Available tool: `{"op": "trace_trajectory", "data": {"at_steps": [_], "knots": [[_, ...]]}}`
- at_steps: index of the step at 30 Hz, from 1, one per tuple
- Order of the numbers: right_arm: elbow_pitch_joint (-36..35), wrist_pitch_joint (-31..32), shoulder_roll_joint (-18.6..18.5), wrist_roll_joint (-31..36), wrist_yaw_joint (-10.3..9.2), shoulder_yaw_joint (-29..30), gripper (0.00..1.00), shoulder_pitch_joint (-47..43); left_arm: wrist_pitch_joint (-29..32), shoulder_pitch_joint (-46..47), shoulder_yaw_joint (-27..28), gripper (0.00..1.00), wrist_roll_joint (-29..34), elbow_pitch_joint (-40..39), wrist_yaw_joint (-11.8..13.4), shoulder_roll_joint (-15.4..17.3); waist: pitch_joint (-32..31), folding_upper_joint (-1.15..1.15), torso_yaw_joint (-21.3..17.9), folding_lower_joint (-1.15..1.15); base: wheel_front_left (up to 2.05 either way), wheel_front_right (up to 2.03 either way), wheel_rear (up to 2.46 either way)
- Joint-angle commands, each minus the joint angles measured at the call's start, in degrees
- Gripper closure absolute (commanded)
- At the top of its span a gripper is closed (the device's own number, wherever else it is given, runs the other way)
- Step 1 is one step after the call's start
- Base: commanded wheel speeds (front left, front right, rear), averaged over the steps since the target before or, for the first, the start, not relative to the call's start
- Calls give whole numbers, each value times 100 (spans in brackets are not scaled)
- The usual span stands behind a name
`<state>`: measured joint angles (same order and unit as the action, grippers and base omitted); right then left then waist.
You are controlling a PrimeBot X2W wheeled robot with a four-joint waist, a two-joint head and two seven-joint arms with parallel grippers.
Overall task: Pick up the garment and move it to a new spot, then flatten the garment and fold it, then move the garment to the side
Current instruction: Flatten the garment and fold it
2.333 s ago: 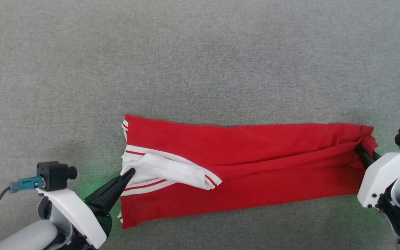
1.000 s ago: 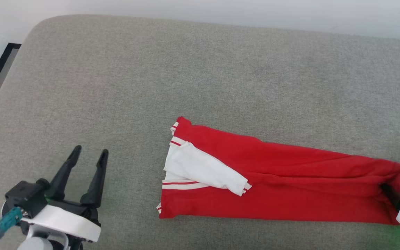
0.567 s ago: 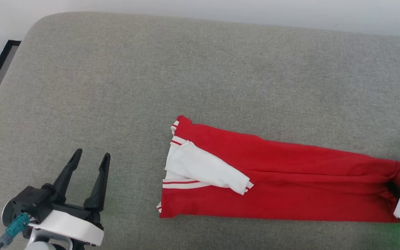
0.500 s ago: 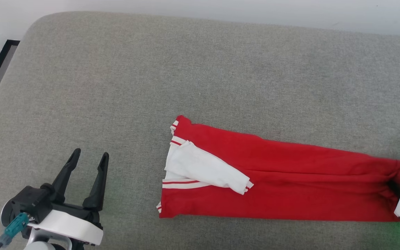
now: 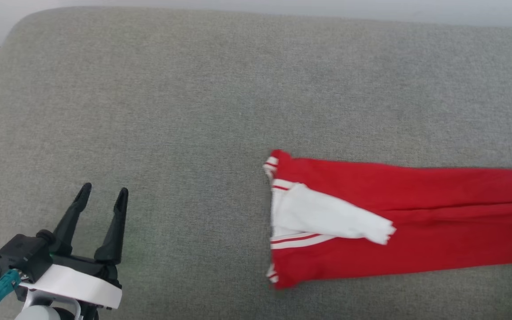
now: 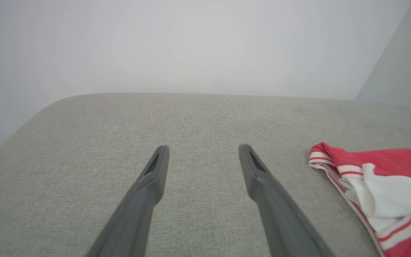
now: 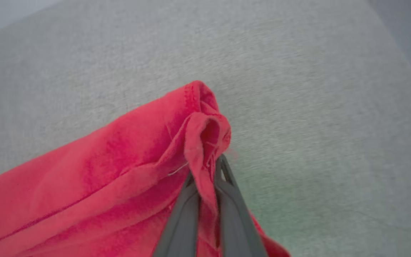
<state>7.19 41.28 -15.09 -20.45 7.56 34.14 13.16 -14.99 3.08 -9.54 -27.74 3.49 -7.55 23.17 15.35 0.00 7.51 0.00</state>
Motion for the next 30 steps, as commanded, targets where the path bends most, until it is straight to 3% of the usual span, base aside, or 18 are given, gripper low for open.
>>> {"op": "trace_trajectory", "data": {"at_steps": [1,8,14,22,30], "knots": [[-48,-36,-11,5,-15,40,100,57,-24,31,7,0,18,-5,16,7,14,0,-14,0,0,0,0],[-337,125,-129,-30,-14,938,100,7,-24,54,21,0,57,-133,16,119,25,0,-64,0,0,0,0],[-665,357,-91,-214,-11,823,100,-241,-24,-78,8,0,112,-128,16,135,-81,0,-134,0,0,0,0],[-1564,797,52,-878,-10,-446,100,-811,-24,-199,-29,0,234,-162,16,6,-299,0,-138,0,0,0,0],[-2296,1010,286,-1093,-10,-2227,100,-904,-24,-301,-103,0,229,-226,16,-68,-416,0,-48,0,0,0,0]]}}
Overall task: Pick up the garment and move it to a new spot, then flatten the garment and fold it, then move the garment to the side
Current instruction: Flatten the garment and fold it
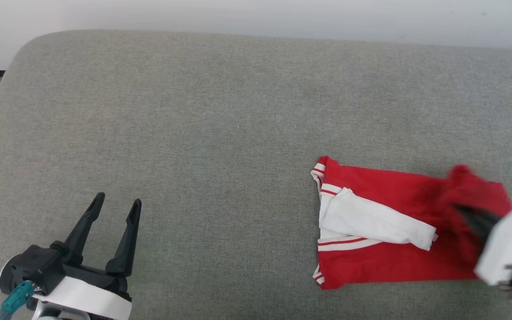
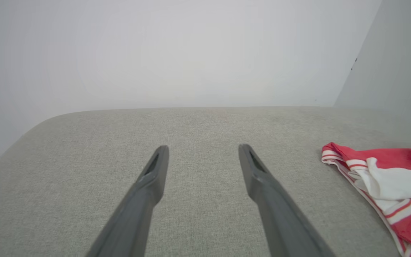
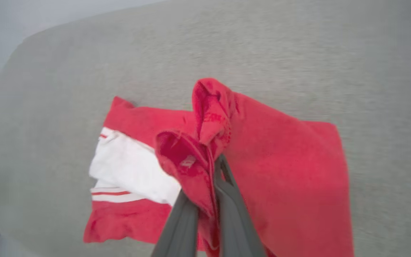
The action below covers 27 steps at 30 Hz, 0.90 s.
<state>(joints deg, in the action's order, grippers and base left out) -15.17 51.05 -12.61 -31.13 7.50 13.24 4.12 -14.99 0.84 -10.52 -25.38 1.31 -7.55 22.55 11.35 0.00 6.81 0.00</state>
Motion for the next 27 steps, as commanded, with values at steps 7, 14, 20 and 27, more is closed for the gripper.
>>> {"op": "trace_trajectory", "data": {"at_steps": [7,14,20,27], "knots": [[3,-9,202,178,-3,-1588,100,384,-24,-59,-75,0,-78,-25,16,-57,10,0,131,0,0,0,0],[616,-219,115,490,-3,-2296,100,800,-24,107,-154,0,-140,-66,16,-86,115,0,258,0,0,0,0],[1414,-523,107,557,-3,-2614,100,999,-24,191,-245,0,-219,7,16,-76,182,0,369,0,0,0,0],[1949,-923,99,590,-3,-2758,92,1148,-24,266,-293,0,-311,141,16,-49,209,0,389,0,0,0,0]]}}
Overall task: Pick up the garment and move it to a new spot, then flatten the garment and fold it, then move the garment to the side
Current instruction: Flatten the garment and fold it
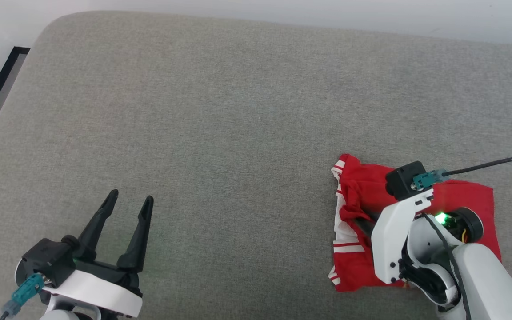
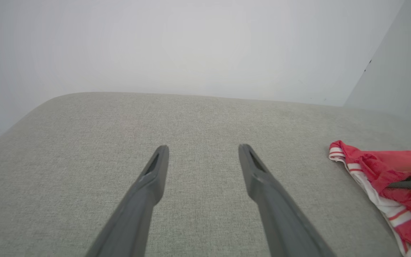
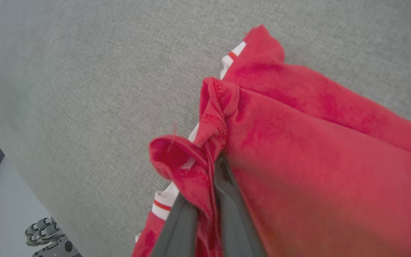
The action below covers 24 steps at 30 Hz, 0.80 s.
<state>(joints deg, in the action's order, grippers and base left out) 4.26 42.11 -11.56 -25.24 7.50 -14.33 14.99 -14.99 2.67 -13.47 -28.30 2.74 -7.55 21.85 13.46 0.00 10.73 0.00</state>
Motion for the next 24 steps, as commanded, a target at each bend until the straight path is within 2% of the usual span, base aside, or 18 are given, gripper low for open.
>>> {"op": "trace_trajectory", "data": {"at_steps": [1,2,3,10,15,19,24], "knots": [[11,-98,-27,-25,-3,-41,63,96,-24,78,14,0,-41,14,16,30,-10,0,-16,0,0,0,0],[-6,-164,-25,-81,-3,-74,27,120,-24,68,26,0,-54,28,16,39,-20,0,-32,0,0,0,0],[-28,-204,-30,-157,-3,-122,0,122,-24,59,38,0,-64,38,16,52,-36,0,-54,0,0,0,0],[-355,-377,-400,-407,-3,-35,0,145,-24,-70,112,0,-49,153,16,50,-233,0,-214,0,0,0,0],[-572,-684,-866,-541,-3,315,0,-39,-24,-136,156,0,-26,206,16,12,-364,0,-281,0,0,0,0],[-240,-1618,-1076,-318,-3,853,0,-169,-25,-187,178,0,-99,261,16,-47,-481,0,-367,0,0,0,0],[350,-2987,-1057,-54,-4,1000,0,-290,-24,-282,210,0,-132,360,16,-127,-623,0,-461,0,0,0,0]]}}
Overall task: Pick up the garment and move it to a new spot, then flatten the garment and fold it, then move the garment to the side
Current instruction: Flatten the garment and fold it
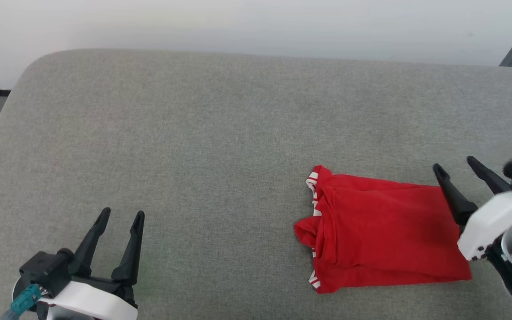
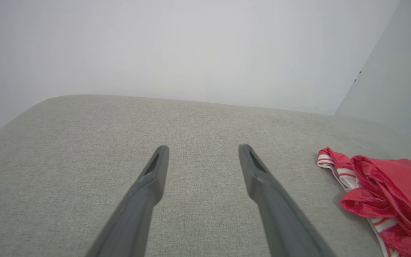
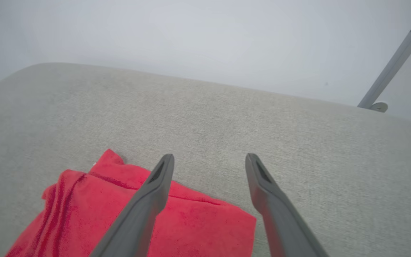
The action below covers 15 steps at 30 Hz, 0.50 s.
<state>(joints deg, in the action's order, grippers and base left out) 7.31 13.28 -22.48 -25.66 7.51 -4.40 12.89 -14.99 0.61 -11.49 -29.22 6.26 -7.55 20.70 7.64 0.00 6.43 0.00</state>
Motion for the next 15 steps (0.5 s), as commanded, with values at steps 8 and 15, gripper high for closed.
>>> {"op": "trace_trajectory", "data": {"at_steps": [8,15], "knots": [[572,-1764,361,352,-4,180,0,-411,-24,-229,263,0,16,-80,16,-137,-323,0,-132,0,0,0,0],[383,-2443,615,556,-4,237,0,-917,-24,-558,607,0,197,-250,16,-183,-525,0,-216,0,0,0,0]]}}
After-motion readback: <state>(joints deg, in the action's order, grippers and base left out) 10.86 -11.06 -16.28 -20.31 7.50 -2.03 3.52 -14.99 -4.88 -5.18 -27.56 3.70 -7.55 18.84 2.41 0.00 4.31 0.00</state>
